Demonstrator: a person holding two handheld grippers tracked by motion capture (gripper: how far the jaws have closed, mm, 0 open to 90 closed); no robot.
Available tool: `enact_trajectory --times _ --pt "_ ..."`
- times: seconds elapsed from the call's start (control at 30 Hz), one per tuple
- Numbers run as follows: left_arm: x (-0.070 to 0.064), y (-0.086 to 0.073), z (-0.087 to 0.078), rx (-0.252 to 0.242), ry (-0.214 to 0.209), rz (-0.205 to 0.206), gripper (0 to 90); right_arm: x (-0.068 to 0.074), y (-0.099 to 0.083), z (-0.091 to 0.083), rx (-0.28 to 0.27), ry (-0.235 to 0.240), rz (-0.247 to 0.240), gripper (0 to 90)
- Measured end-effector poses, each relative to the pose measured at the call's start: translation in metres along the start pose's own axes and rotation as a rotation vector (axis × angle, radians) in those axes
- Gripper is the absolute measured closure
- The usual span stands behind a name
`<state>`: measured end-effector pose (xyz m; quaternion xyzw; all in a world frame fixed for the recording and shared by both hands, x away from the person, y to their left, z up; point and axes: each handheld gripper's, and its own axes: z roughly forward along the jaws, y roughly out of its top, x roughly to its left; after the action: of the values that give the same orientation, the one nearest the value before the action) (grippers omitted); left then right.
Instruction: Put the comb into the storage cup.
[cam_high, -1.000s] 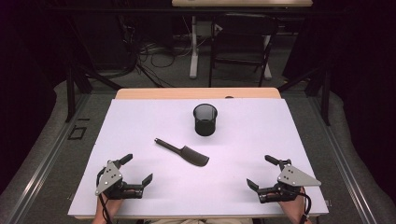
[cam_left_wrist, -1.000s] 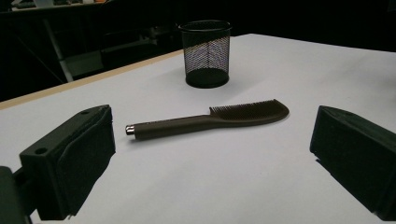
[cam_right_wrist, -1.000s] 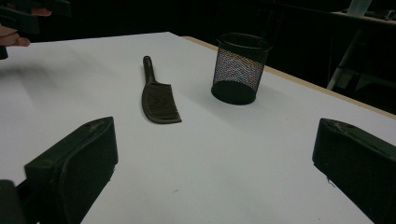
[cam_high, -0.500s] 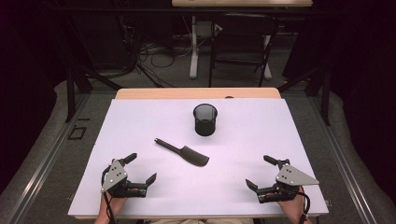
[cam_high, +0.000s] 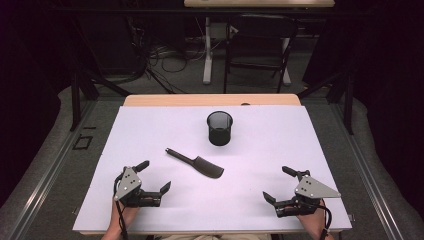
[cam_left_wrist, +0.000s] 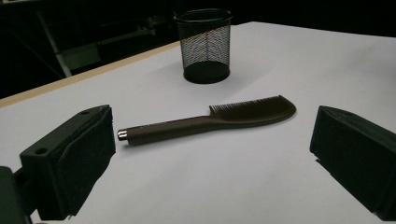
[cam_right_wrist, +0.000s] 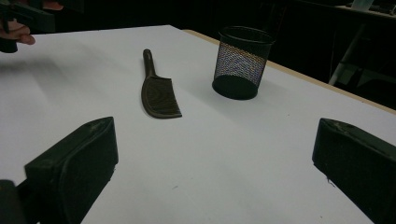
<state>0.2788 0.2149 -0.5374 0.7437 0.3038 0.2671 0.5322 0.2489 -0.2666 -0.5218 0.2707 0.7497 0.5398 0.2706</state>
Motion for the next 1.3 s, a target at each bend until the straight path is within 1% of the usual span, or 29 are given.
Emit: enact_trajectory --times 0.1,0.2,0.23,0.43,0.53,0.8,1.13,1.3 --pt "0.003 0.002 0.002 -0.001 0.008 -0.002 0.2 0.001 0.000 0.001 0.007 0.003 0.005 0.0" --pt "0.005 0.003 0.004 0.007 0.012 -0.002 0.2 0.000 0.000 0.001 0.008 0.002 -0.001 0.0" --pt "0.006 0.004 0.005 0.011 0.013 -0.004 0.3 0.001 0.000 0.002 0.012 0.003 0.006 0.0" --pt "0.009 0.007 0.011 0.016 0.010 -0.002 0.2 0.000 0.000 0.002 0.015 0.004 -0.005 0.0" --pt "0.011 0.008 0.016 0.031 0.010 -0.003 0.2 0.000 0.000 0.002 0.016 0.004 -0.002 0.0" --pt "0.016 0.010 0.022 0.038 0.016 -0.004 0.1 0.001 -0.001 0.004 0.019 0.007 0.003 0.0" --pt "0.025 0.013 0.033 0.050 0.031 -0.015 0.0 0.000 -0.001 0.005 0.029 0.009 0.003 0.0" --pt "0.029 0.015 0.037 0.065 0.037 -0.022 0.0 -0.001 -0.001 0.005 0.028 0.009 0.008 0.0"
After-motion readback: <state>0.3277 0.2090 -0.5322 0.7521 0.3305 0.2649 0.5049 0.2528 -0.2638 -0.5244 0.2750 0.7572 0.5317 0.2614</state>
